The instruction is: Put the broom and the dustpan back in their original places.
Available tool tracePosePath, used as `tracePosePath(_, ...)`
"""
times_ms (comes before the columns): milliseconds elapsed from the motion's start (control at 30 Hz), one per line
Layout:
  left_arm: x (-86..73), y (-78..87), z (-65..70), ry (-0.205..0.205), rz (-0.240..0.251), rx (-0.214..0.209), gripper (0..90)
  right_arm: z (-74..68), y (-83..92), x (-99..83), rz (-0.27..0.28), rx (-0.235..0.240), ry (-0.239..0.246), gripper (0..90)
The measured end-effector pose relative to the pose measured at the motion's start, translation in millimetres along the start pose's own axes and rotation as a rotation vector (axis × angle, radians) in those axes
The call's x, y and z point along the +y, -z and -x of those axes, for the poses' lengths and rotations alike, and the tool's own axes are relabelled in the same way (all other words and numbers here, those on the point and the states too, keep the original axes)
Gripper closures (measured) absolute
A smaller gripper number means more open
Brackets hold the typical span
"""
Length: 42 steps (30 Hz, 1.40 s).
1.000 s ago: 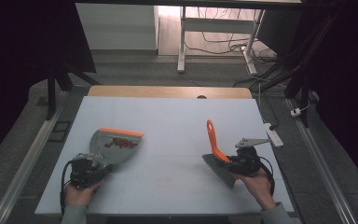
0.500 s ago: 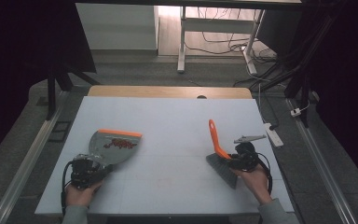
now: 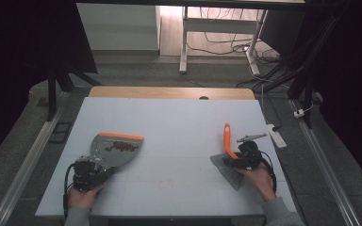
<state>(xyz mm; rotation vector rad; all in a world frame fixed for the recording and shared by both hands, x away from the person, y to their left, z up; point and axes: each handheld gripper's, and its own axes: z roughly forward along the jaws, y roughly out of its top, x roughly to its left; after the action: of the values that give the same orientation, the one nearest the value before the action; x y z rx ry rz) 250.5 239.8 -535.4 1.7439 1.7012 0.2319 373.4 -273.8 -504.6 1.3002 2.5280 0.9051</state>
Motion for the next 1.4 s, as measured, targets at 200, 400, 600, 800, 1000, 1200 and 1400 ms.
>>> tracePosePath(200,-0.2,0.0,1.1,0.005,0.004,-0.003,60.7,-1.6,-0.8,0.3,-0.005,-0.054,0.018,40.2)
tracePosePath(400,-0.4,0.7,3.7,-0.004,0.008,-0.009,49.4,-3.0,2.6,0.7,0.023,-0.065,0.026,40.7)
tracePosePath(600,-2.9,9.9,8.0,-0.030,0.028,0.017,31.5,-5.5,16.2,-0.6,0.097,-0.064,0.038,40.5)
tracePosePath(800,-1.8,26.6,14.7,-0.111,0.073,0.029,27.6,-12.9,26.7,-3.8,0.148,-0.032,0.095,42.9)
tracePosePath(1000,5.8,29.8,23.6,-0.220,0.090,-0.050,29.2,-19.5,31.6,-7.0,0.170,0.020,0.150,43.6)
tracePosePath(1200,16.7,22.1,35.7,-0.339,0.077,-0.149,31.7,-21.7,34.1,-12.7,0.190,0.050,0.191,44.9)
tracePosePath(1400,24.6,10.2,38.4,-0.403,0.044,-0.202,31.9,-26.1,38.5,-18.3,0.222,0.050,0.235,45.9)
